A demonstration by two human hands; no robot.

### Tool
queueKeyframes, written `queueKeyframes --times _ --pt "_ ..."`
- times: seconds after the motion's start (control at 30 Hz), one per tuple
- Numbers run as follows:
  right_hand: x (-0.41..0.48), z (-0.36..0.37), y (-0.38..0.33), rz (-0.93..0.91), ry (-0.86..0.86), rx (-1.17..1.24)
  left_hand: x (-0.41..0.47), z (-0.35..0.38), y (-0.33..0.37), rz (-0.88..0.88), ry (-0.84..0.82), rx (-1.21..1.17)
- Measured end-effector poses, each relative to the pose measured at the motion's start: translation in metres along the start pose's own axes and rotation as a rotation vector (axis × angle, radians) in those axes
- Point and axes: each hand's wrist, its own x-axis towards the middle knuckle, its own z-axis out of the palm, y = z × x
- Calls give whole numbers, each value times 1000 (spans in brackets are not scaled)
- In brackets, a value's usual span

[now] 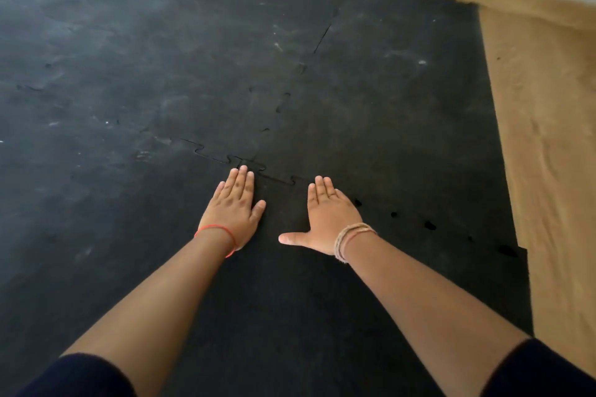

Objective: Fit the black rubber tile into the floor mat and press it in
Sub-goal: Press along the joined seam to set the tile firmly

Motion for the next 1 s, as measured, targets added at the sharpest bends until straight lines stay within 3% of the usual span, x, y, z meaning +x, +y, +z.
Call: queueKeyframes --times 0.17,0.3,0.4,0.57,0.67,1.0 --pt "4 -5 -2 18 -42 14 3 -10 7 -46 -97 48" --pt "-14 24 3 18 171 212 -10 -4 29 -102 -55 -6" --pt "-43 59 21 63 317 187 -32 15 46 -30 23 -43" --pt "-56 67 43 79 316 118 -31 21 72 134 42 -26" --pt "-55 72 38 100 364 113 -25 27 85 144 78 -3" --pt "-48 29 42 71 162 -62 -22 27 84 129 68 27"
